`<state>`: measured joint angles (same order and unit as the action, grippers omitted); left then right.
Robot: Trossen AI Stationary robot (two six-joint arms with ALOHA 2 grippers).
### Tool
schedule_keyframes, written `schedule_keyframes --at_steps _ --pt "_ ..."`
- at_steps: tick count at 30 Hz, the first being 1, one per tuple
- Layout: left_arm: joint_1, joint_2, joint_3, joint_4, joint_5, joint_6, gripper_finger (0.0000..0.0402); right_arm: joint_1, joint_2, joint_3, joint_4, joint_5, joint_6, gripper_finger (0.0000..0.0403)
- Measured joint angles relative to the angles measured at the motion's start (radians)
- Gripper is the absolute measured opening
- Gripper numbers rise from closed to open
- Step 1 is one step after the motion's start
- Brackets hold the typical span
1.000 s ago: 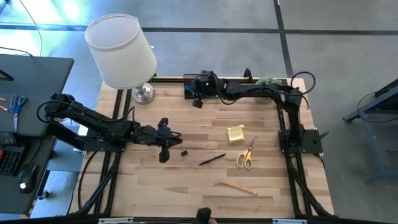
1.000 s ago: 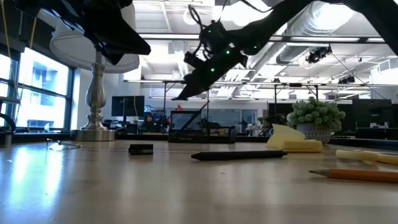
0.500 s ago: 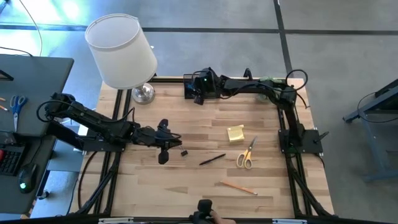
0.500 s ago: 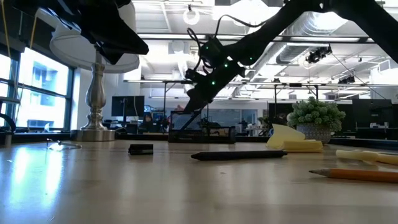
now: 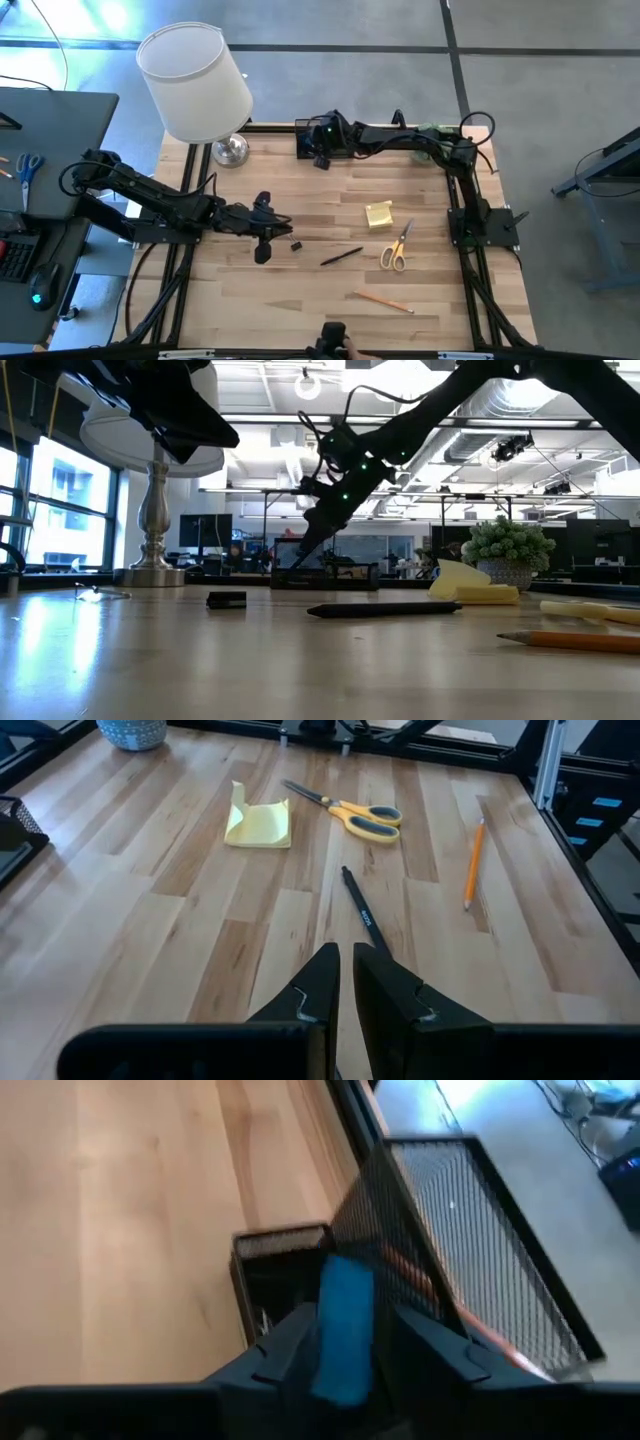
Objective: Pick and place office supplies into organizer
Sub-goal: Put the blue eraser into the black desk organizer, then put the black pen into the black desk organizer
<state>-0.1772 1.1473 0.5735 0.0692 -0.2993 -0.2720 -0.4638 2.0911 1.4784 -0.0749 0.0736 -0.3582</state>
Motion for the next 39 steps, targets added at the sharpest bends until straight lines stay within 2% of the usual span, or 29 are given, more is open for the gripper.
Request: schedule_keyframes --at_steps 7,12,14,16,19,22,29,35,39 --pt "0.000 0.000 0.000 -0.004 0.010 -0.012 0.0024 0.044 -0.002 0.000 -0.036 0.087 -0.017 0.0183" --pt "0.000 0.000 0.000 -0.018 0.012 -0.024 0.0024 0.086 -0.017 0.000 -0.078 0.154 -0.007 0.0210" --pt "0.000 0.000 0.000 -0.025 0.021 -0.025 0.0024 0.112 -0.039 0.000 -0.125 0.145 0.030 0.0216" --pt "0.000 0.000 0.000 -0.025 0.028 -0.025 0.0024 0.143 -0.065 0.000 -0.185 0.088 0.091 0.0219" --pt "0.000 0.000 0.000 -0.027 0.027 -0.025 0.0024 0.192 -0.088 0.000 -0.248 -0.057 0.213 0.0217" --pt "0.000 0.000 0.000 -0.025 0.022 -0.024 0.0024 0.257 -0.088 0.000 -0.297 -0.122 0.286 0.0208" --pt "0.000 0.000 0.000 -0.025 0.065 -0.029 0.0024 0.444 -0.081 -0.002 -0.381 0.010 0.349 0.0181" --pt "0.000 0.000 0.003 -0.015 0.067 -0.044 0.0024 0.597 -0.081 -0.049 -0.238 0.069 0.385 0.0156" --pt "0.000 0.000 0.003 -0.017 0.064 -0.047 0.0023 0.649 -0.079 -0.110 -0.084 0.142 0.454 0.0141"
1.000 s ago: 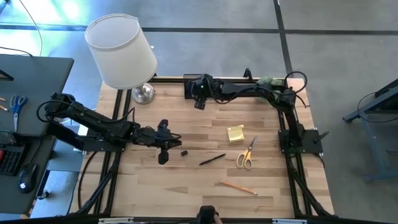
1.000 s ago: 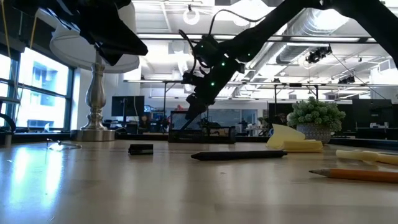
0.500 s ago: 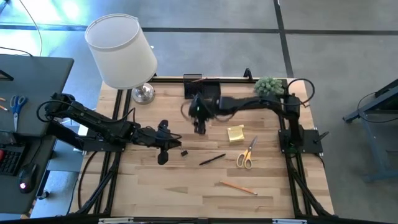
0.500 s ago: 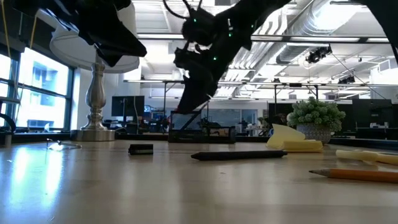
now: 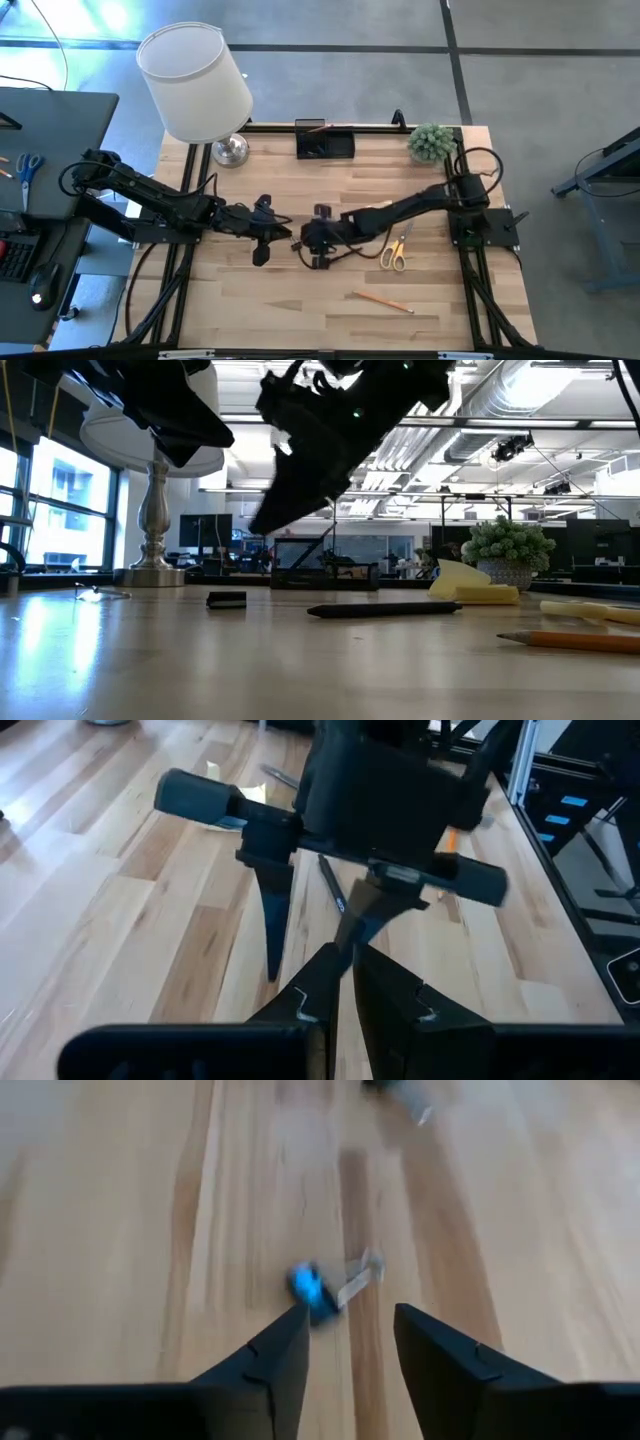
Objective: Pick and place office supplies into organizer
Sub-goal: Put the black pen into the black desk organizer
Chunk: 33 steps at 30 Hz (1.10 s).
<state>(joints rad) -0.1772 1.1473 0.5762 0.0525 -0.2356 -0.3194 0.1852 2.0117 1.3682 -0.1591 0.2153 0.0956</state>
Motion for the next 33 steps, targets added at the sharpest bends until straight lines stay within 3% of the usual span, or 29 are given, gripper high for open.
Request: schedule_keyframes --at_steps 7,15,23,28,33 --pt "0.000 0.000 0.000 0.004 -0.004 0.000 0.0023 0.024 0.001 -0.129 0.416 0.044 0.223 0.0131" --pt "0.000 -0.013 0.000 0.009 -0.005 0.008 0.0023 0.053 0.006 -0.162 0.427 0.219 0.271 0.0176" --pt "-0.002 -0.107 0.000 0.011 0.008 0.000 0.0024 0.054 0.006 -0.162 0.426 0.200 0.290 0.0238" --pt "-0.058 -0.120 0.001 0.009 0.000 0.001 0.0024 0.067 0.006 -0.162 0.378 0.165 0.285 0.0241" --pt "-0.110 -0.107 0.001 -0.006 0.007 0.036 0.0024 0.073 0.006 -0.162 0.271 0.047 0.283 0.0228"
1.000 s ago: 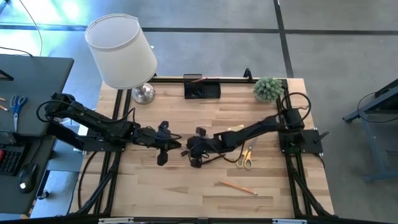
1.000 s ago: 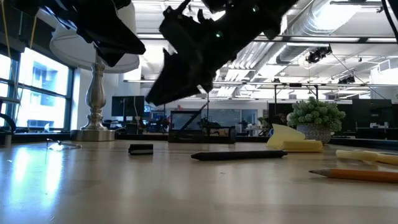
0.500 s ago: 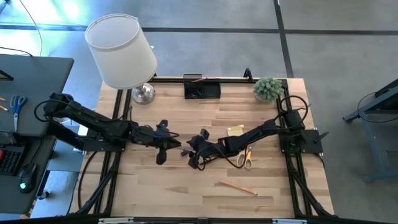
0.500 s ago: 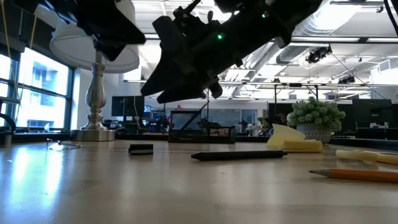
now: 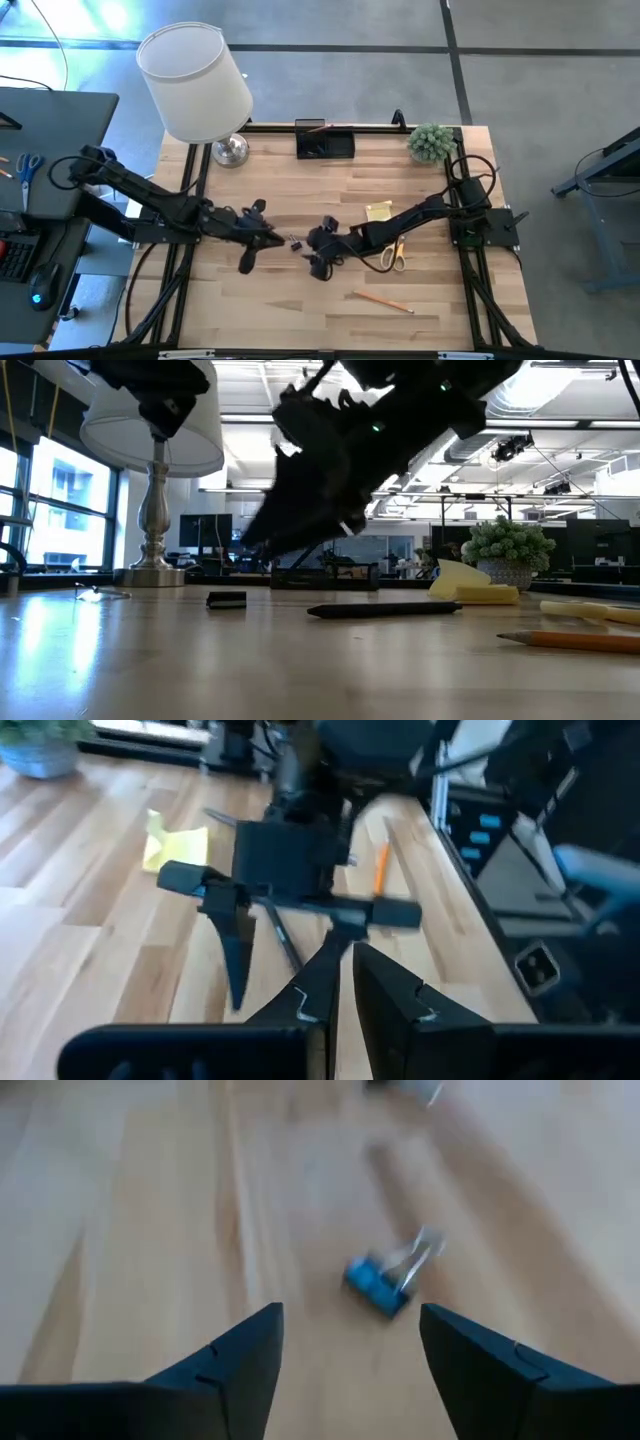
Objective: Pick and place office supplies into organizer
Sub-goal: Put the black pen into the black desk organizer
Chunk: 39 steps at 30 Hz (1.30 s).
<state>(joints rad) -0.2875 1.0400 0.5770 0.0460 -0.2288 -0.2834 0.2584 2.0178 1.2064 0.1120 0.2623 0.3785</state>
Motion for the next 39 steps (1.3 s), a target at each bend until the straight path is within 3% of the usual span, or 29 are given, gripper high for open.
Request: schedule_keyframes --at_steps 5,10,19,28,35,39 --pt "-0.037 0.048 0.000 -0.005 -0.011 0.068 0.0024 0.000 -0.015 0.000 -0.137 -0.079 0.039 0.0205" --pt "-0.032 0.128 -0.001 -0.010 -0.055 0.090 0.0028 0.015 -0.052 0.000 -0.271 -0.068 0.033 0.0176" --pt "-0.033 0.268 0.000 -0.026 -0.055 0.062 0.0081 0.065 -0.063 0.000 -0.429 -0.150 -0.038 0.0134" --pt "-0.034 0.290 0.000 0.072 -0.054 0.014 0.0097 0.082 -0.082 0.000 -0.574 -0.071 -0.125 0.0116" --pt "-0.034 0.290 0.000 0.283 -0.078 0.015 0.0097 0.094 -0.229 -0.022 -0.627 0.018 -0.177 0.0100" --pt "-0.034 0.318 0.001 0.356 -0.079 -0.006 0.0097 0.109 -0.363 -0.134 -0.572 0.044 -0.165 0.0090"
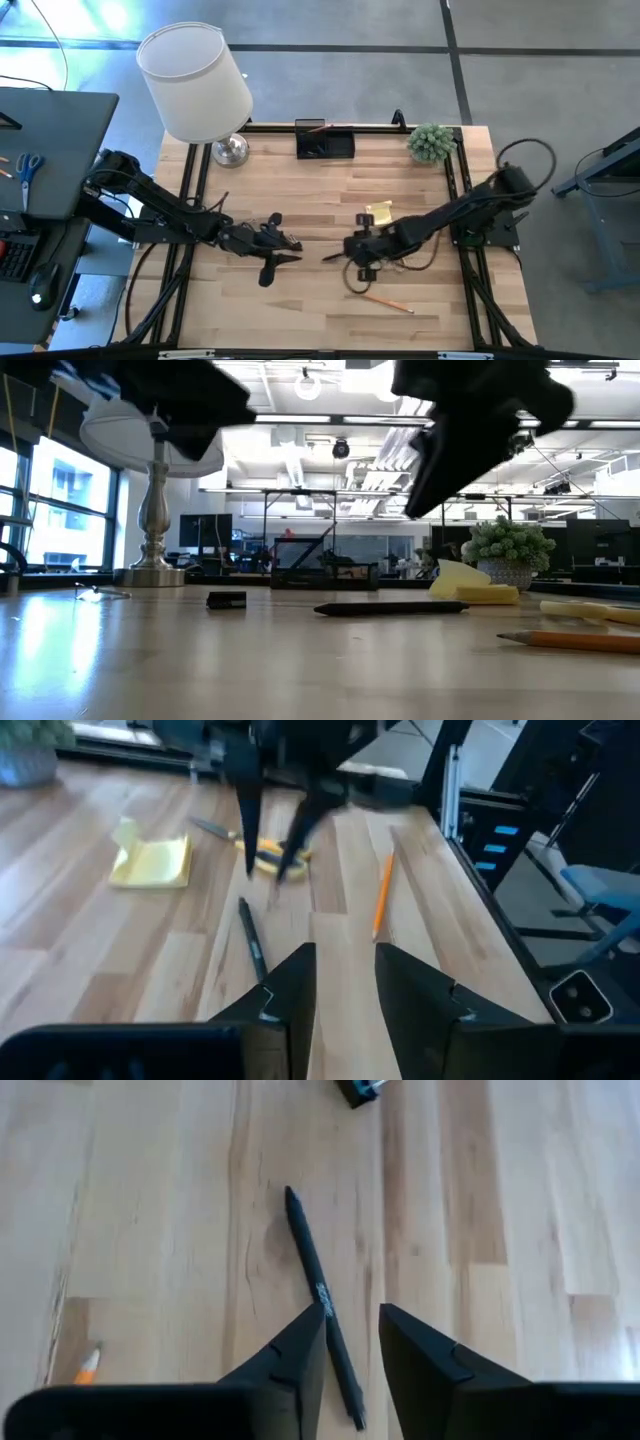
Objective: Pick and place office supplies into organizer
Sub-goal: Put the black pen into the black desk organizer
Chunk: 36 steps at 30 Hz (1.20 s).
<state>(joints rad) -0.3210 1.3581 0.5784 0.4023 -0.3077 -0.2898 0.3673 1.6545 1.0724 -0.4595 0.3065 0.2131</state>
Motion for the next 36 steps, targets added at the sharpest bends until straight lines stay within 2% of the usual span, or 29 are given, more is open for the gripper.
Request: schedule_keyframes --at_steps 3,7,9,12,19,25,31,36 --pt "0.000 0.046 -0.001 0.057 -0.010 -0.008 0.0097 0.003 -0.109 -0.195 0.202 -0.012 0.003 0.0085" --pt "0.000 0.115 -0.002 0.142 -0.050 -0.014 0.0097 0.000 -0.209 -0.472 0.598 -0.063 0.025 0.0083" --pt "0.001 0.140 0.000 0.174 -0.065 -0.014 0.0097 0.000 -0.221 -0.568 0.744 -0.045 0.041 0.0083" --pt "0.001 0.161 0.018 0.177 -0.071 0.003 0.0097 0.000 -0.212 -0.661 0.845 -0.023 0.048 0.0083" --pt "0.000 0.168 0.062 0.164 -0.098 0.083 0.0097 0.000 -0.158 -0.695 0.941 0.001 -0.017 0.0083" --pt "0.000 0.168 0.079 0.134 -0.100 0.084 0.0097 0.000 -0.053 -0.694 1.076 -0.010 -0.050 0.0084" --pt "0.000 0.168 0.080 0.107 -0.100 0.084 0.0097 -0.002 0.031 -0.694 1.142 0.008 -0.046 0.0115" --pt "0.001 0.168 0.080 0.105 -0.100 0.106 0.0097 -0.002 0.036 -0.694 1.136 0.021 -0.029 0.0143"
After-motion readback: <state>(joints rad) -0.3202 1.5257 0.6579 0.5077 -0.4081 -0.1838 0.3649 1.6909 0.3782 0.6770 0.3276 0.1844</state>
